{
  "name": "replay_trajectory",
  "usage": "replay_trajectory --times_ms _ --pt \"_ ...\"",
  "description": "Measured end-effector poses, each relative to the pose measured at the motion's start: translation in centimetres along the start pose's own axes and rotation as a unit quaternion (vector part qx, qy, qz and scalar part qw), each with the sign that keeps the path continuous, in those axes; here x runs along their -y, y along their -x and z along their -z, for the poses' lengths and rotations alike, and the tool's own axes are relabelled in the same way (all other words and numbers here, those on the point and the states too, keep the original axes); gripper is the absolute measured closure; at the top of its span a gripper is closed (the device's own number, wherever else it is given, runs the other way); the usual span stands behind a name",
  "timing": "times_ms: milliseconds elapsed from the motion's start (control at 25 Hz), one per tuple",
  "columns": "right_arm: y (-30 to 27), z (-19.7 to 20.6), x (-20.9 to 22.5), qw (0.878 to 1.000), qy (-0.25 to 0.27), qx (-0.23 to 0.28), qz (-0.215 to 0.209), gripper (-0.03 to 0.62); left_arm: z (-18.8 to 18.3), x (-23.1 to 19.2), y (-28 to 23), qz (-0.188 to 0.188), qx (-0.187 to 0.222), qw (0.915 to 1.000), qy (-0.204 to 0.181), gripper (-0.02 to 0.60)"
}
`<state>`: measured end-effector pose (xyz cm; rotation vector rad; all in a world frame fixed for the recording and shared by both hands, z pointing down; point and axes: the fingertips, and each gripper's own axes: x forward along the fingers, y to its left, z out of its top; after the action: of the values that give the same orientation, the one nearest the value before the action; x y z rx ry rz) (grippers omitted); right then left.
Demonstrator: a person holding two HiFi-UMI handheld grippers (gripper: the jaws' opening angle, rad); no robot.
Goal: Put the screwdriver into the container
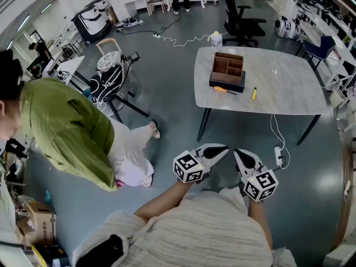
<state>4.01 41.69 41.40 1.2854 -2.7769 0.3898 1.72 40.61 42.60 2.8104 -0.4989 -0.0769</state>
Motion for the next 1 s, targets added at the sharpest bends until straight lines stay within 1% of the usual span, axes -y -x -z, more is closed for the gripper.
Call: replay_trajectory --times_ms 480,640,720,880,1000 --pt "-2.2 0.1 -0.8 1.0 0.007 -0.004 -0.006 0.583 -0.3 -1.8 1.6 -0.006 0.007 0.9999 0.006 0.561" --pt "-2.7 -0.5 -1.3 1.0 0.008 0.006 -0.02 0.583 -0.5 -2.1 1.7 -0.006 0.01 0.9999 0.01 0.561" --pt "-2.9 -0.6 -1.3 1.0 0.006 0.007 -0.02 0.582 -0.5 -2.3 1.6 -0.004 0.009 0.9999 0.011 0.561" --pt "-3.2 -0.3 -0.5 1.0 -0.001 -0.002 -0.012 0.58 -0.2 -2.8 1.1 -0.001 0.007 0.9998 0.017 0.561" --pt "-3.9 -0.1 0.7 1.0 -0.002 -0.008 -0.01 0.58 -0.1 -4.1 0.4 -0.007 0.008 0.9997 0.023 0.561"
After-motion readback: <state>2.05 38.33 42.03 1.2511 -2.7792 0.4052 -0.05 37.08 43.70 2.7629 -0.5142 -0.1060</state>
